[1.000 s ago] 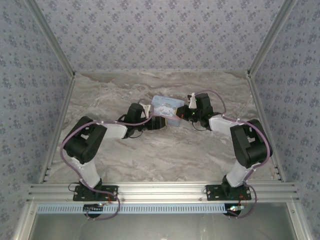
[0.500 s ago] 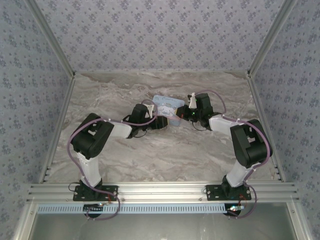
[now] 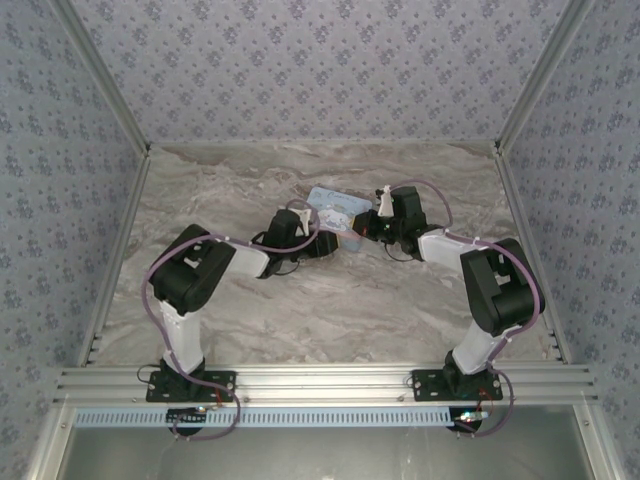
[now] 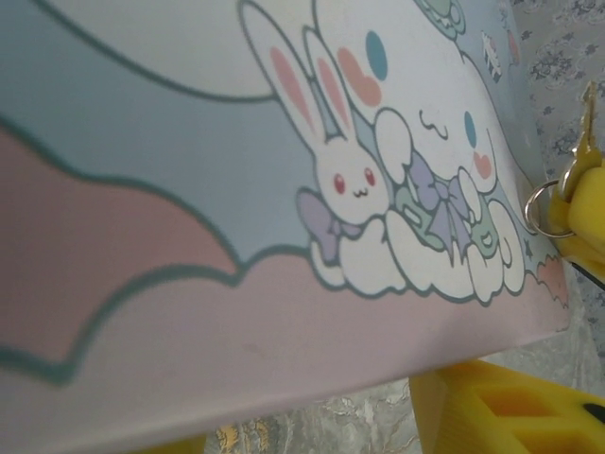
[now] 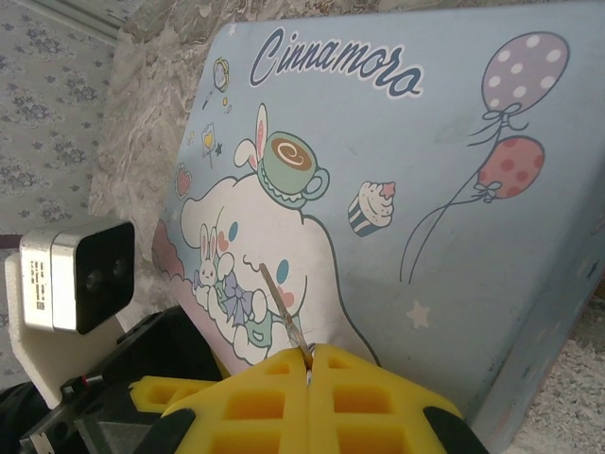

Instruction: Unlock the padlock with the key

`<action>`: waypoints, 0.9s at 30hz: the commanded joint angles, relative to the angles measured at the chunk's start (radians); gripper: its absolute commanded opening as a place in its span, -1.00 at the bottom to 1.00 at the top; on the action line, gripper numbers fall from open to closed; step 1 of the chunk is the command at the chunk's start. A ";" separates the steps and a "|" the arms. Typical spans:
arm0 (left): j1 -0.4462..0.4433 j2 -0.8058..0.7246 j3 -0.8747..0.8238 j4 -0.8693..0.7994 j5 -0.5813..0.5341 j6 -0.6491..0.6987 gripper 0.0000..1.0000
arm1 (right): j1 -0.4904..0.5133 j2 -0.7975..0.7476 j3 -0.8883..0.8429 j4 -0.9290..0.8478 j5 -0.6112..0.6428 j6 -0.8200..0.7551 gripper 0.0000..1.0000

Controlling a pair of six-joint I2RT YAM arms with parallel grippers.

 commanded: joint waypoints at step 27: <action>-0.062 0.021 -0.018 0.161 -0.139 -0.241 -0.41 | 0.007 -0.073 -0.030 0.000 0.011 -0.075 -1.00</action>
